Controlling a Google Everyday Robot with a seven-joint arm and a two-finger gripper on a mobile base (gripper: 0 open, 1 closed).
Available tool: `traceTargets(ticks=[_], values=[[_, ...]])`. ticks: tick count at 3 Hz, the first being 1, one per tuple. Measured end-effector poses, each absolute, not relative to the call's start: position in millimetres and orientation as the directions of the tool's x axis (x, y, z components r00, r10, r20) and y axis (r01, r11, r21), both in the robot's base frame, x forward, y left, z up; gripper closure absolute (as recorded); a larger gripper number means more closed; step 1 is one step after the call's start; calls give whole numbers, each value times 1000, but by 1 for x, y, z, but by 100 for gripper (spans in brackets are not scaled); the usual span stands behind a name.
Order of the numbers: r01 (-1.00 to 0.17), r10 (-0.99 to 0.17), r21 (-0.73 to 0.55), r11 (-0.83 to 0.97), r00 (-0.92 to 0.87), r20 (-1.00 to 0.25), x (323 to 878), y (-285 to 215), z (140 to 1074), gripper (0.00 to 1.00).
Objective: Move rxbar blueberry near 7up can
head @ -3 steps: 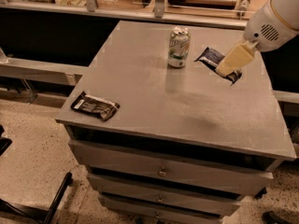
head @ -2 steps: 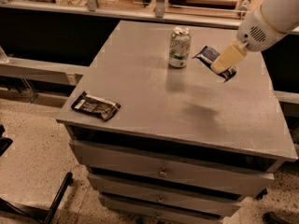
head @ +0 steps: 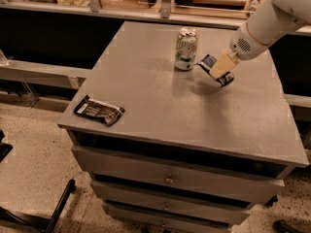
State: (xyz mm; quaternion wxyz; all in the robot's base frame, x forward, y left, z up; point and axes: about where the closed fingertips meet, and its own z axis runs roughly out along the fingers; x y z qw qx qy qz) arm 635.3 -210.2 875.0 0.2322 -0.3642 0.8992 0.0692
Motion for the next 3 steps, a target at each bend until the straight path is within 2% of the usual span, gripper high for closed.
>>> traceTargets(ticks=[3], values=[[-671,-622,-49,739,-654,-430,654,-201,847,17]])
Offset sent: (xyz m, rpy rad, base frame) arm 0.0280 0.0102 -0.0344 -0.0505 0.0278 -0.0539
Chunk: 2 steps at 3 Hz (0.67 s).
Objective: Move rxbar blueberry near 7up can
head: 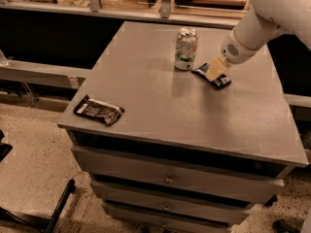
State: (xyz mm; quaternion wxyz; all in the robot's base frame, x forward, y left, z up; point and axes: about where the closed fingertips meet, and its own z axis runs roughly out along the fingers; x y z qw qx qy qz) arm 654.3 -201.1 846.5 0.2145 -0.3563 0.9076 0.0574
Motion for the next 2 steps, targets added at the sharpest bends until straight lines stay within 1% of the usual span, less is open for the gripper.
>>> traceTargets(ticks=[1,2], values=[[-673,-624,-46,738,-654,-428,655,-200,844,0],[-673,-624,-46,738,-654,-428,655,-200,844,0]])
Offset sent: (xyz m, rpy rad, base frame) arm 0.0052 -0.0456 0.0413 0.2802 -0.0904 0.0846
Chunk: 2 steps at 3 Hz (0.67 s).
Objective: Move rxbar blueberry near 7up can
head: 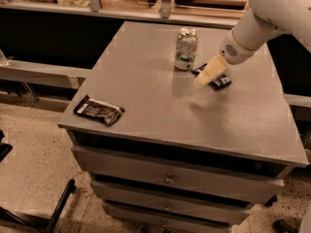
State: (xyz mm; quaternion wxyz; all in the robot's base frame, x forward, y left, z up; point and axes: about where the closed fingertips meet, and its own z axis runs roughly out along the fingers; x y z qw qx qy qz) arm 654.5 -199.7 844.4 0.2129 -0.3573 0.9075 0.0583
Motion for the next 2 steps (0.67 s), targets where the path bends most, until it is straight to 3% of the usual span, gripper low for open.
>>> traceTargets(ticks=[1,2], values=[[-684,-602,-30,729,-620,-503,656,-221,855,0],[-700,-521,-1,714,-530,-669,661,-275,875,0]])
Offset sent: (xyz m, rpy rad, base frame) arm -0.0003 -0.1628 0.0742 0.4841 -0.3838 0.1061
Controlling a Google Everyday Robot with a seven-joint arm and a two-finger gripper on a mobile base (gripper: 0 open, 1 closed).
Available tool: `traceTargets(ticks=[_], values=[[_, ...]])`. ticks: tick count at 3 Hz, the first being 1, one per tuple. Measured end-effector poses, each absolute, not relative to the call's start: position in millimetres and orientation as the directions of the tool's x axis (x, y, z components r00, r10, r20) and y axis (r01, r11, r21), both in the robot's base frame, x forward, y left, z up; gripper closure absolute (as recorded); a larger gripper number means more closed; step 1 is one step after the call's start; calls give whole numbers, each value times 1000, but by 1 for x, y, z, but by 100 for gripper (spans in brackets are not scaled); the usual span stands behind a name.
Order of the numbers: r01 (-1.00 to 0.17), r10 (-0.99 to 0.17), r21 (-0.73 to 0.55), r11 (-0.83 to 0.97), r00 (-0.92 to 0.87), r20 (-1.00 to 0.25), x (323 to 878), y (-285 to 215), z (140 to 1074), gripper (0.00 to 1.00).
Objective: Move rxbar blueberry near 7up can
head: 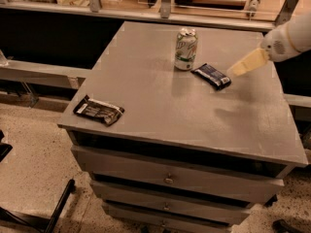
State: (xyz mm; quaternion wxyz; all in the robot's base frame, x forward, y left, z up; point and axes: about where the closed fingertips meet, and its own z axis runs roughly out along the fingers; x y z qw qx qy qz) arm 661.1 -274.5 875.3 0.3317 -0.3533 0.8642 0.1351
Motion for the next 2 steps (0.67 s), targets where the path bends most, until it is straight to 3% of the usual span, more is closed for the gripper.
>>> traceTargets(ticks=[2], values=[[-709,-493,-24,705,-465,-736,664,-289,902,0]])
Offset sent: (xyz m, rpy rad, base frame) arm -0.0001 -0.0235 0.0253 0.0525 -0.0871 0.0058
